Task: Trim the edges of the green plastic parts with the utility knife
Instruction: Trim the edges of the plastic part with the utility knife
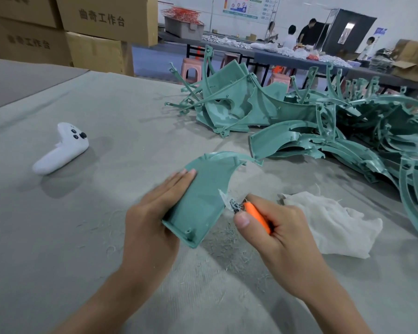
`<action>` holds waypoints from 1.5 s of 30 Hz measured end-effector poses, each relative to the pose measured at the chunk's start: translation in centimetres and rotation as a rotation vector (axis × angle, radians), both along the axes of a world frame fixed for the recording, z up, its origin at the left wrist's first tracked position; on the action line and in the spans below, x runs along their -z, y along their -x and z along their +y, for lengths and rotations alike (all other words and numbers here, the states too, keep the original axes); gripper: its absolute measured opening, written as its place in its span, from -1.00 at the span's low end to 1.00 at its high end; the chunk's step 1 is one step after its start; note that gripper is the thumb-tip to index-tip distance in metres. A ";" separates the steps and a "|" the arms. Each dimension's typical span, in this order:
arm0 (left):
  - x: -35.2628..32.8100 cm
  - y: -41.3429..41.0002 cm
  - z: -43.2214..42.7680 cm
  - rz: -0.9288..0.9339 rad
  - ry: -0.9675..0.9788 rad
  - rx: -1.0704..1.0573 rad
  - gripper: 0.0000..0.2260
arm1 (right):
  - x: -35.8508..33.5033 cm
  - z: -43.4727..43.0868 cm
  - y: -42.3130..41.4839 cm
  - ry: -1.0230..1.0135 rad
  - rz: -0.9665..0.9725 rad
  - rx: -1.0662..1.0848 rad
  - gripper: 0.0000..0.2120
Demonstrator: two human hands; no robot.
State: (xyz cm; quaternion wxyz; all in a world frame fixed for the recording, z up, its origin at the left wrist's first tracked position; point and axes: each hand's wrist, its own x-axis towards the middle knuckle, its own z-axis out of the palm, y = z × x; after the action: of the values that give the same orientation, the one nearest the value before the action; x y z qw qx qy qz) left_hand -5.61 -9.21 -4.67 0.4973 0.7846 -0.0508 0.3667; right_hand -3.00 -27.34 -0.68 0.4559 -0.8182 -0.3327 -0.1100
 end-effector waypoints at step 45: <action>0.4 -0.6 0.2 0.005 -0.312 0.005 -0.49 | -0.4 -0.9 -1.1 -0.451 0.721 -0.078 -0.66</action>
State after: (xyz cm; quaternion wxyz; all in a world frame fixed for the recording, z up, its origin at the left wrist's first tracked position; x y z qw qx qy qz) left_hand -5.04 -9.03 -5.03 0.3705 0.8531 -0.1077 0.3512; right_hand -1.86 -28.19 -0.24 0.7145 -0.6707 -0.1502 0.1306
